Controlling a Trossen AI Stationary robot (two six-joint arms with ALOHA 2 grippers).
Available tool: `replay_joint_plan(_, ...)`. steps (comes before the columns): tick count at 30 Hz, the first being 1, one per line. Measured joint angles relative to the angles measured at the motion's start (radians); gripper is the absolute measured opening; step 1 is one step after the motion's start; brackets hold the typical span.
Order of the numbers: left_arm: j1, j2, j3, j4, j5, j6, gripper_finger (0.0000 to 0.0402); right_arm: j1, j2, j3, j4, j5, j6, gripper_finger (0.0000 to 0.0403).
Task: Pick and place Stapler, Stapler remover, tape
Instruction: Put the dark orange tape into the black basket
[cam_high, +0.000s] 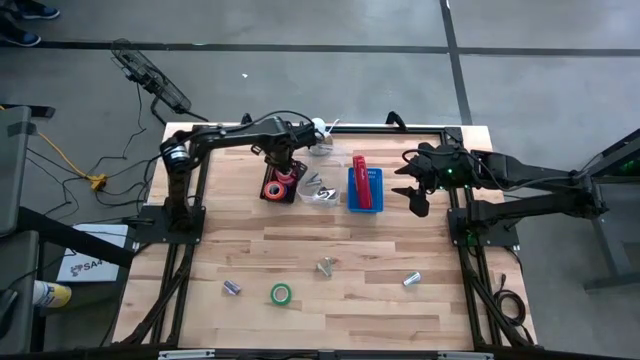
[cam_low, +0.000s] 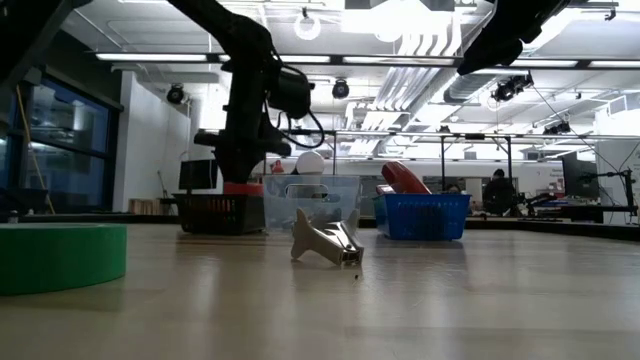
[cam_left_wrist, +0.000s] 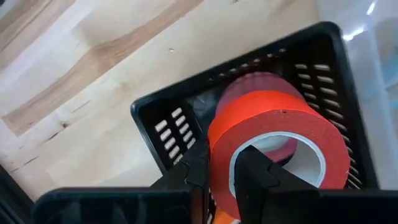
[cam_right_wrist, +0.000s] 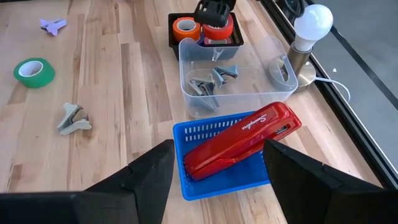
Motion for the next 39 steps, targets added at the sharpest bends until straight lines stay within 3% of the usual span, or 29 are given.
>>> replay_joint_plan(20, 0.010, 0.009, -0.001, -0.007, -0.051, -0.019, 0.0037, 0.000, 0.000, 0.000, 0.000, 0.001, 0.001, 0.0238)
replay_joint_plan(39, 0.057, 0.050, -0.001, -0.018, 0.097, -0.014, 0.0037, 0.000, 0.000, 0.000, 0.000, 0.002, 0.020, 0.0238)
